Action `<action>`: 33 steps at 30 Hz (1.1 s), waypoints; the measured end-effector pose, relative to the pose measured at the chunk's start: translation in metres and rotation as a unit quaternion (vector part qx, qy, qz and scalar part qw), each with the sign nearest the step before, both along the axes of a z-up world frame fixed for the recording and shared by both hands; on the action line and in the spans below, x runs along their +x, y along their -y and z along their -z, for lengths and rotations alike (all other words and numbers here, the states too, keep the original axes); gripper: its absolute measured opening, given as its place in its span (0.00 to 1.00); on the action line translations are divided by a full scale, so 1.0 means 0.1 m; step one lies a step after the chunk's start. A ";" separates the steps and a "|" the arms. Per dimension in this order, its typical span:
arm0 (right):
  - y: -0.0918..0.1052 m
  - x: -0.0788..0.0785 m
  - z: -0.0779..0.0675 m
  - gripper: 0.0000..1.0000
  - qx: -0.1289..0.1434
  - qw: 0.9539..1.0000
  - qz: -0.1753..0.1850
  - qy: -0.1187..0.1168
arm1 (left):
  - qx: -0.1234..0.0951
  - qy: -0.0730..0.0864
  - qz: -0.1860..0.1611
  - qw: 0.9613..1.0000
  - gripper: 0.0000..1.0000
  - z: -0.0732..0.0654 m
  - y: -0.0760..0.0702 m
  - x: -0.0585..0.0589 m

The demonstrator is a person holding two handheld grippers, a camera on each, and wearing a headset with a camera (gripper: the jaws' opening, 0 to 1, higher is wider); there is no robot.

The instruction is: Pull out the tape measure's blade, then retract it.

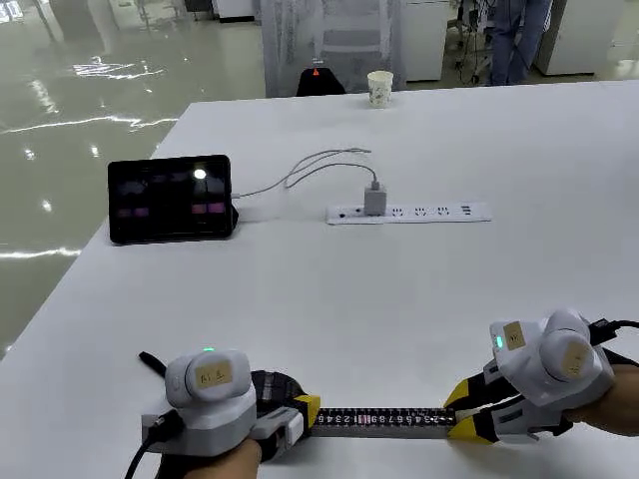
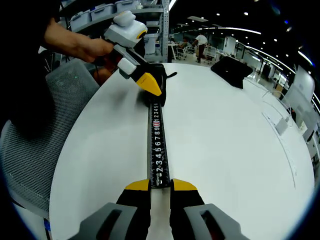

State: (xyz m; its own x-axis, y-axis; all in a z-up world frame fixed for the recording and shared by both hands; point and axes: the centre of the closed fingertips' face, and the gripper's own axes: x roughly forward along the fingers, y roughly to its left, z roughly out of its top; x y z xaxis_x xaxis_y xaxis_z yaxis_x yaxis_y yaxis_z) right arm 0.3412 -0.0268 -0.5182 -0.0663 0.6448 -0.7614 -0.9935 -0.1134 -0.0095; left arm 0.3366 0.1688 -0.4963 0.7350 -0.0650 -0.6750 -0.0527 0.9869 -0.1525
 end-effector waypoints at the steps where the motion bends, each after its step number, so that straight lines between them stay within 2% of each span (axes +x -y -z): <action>1: -0.01 0.00 0.00 0.10 0.000 1.000 0.000 0.000 | 0.000 0.000 0.000 1.000 0.59 0.00 0.00 0.00; 33: -0.25 -0.02 -0.01 0.10 0.012 1.000 -0.006 -0.004 | -0.006 -0.003 -0.001 1.000 0.59 0.00 0.00 0.00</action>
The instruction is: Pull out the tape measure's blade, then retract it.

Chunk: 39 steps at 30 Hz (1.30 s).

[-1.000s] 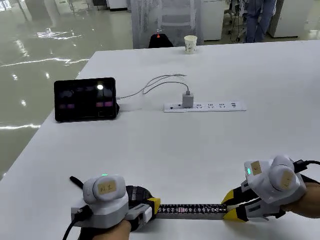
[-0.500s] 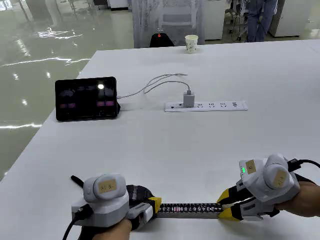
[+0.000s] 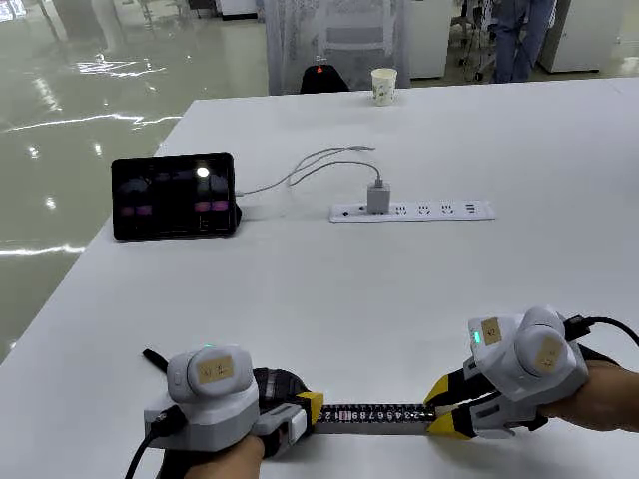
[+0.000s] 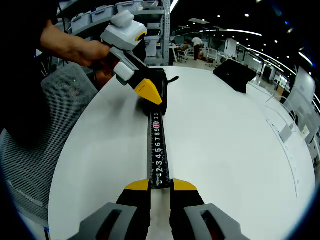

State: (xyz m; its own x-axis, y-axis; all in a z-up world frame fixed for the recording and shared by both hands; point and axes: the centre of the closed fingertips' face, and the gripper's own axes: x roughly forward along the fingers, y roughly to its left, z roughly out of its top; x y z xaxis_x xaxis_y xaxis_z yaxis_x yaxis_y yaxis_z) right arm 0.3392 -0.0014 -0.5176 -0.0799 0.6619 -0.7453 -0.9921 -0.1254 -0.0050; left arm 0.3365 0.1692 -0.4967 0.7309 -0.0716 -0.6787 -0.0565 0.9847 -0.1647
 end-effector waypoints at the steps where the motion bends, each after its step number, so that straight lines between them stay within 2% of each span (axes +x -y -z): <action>1: 0.00 0.00 0.00 0.10 0.000 1.000 -0.001 0.000 | 0.000 0.000 0.000 1.000 0.59 0.00 0.00 0.00; 39: -0.35 -0.02 -0.01 0.10 0.014 1.000 -0.009 -0.001 | -0.007 -0.002 -0.003 1.000 0.59 0.00 0.00 0.00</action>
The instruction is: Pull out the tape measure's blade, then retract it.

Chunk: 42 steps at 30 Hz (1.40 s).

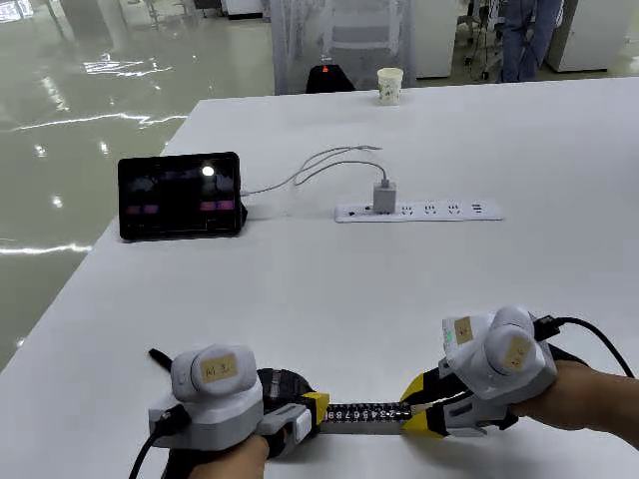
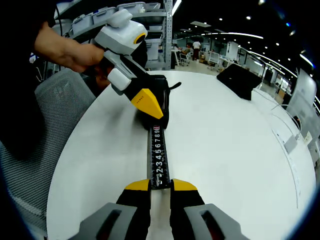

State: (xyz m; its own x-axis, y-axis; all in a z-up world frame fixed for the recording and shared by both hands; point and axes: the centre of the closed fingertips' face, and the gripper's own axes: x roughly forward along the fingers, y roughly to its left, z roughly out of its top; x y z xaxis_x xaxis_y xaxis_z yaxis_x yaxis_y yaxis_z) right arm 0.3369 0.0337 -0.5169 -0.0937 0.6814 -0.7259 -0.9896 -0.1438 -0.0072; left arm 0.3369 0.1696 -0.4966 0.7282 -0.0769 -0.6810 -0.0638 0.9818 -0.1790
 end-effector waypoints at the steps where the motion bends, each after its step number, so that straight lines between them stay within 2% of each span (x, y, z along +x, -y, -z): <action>1: -0.01 0.00 0.00 0.10 0.000 1.000 0.000 0.000 | 0.000 0.000 0.000 1.000 0.59 0.00 0.00 0.00; 42: -0.38 -0.06 0.01 0.10 0.015 1.000 -0.006 0.000 | -0.005 -0.001 0.000 1.000 0.60 0.00 -0.01 0.00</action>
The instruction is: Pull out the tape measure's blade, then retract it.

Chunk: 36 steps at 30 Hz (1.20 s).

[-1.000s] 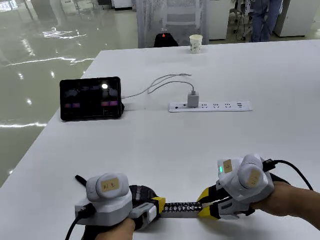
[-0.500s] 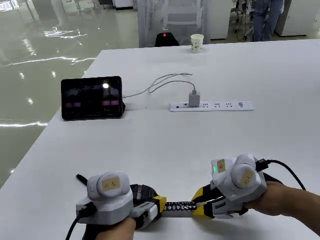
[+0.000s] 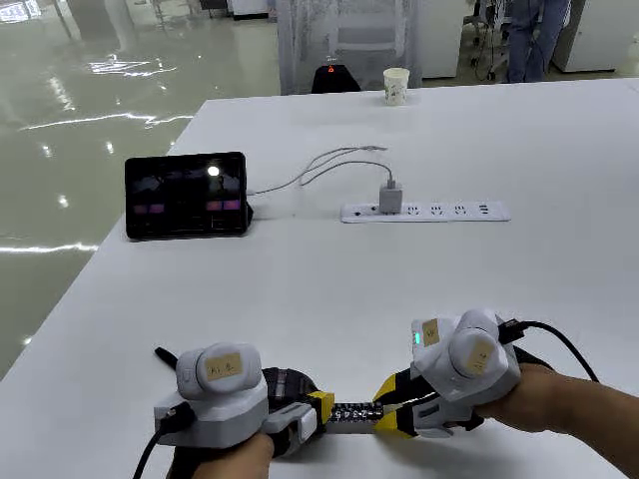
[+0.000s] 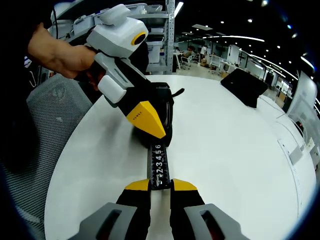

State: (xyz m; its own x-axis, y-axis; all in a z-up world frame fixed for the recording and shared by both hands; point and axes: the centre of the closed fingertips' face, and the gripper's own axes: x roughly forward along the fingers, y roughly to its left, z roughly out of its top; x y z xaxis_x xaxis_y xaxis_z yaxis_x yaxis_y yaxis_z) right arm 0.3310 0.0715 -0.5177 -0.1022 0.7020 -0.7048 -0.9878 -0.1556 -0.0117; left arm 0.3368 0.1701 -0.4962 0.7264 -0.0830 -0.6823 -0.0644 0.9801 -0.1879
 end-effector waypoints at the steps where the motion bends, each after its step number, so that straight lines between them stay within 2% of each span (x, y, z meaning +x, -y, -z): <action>1: -0.01 0.00 0.00 0.10 0.000 1.000 0.000 0.000 | 0.000 0.000 0.000 1.000 0.60 0.00 0.00 0.00; 36: -0.30 -0.06 0.02 0.11 0.011 1.000 -0.001 -0.003 | -0.005 -0.002 0.004 1.000 0.60 0.00 0.00 0.00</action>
State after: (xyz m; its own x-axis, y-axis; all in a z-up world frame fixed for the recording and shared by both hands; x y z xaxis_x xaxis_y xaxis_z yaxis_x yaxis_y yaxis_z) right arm 0.3247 0.1014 -0.5196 -0.1074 0.7174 -0.6883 -0.9876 -0.1565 -0.0089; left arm 0.3365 0.1702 -0.4965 0.7223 -0.0957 -0.6849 -0.0566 0.9789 -0.1965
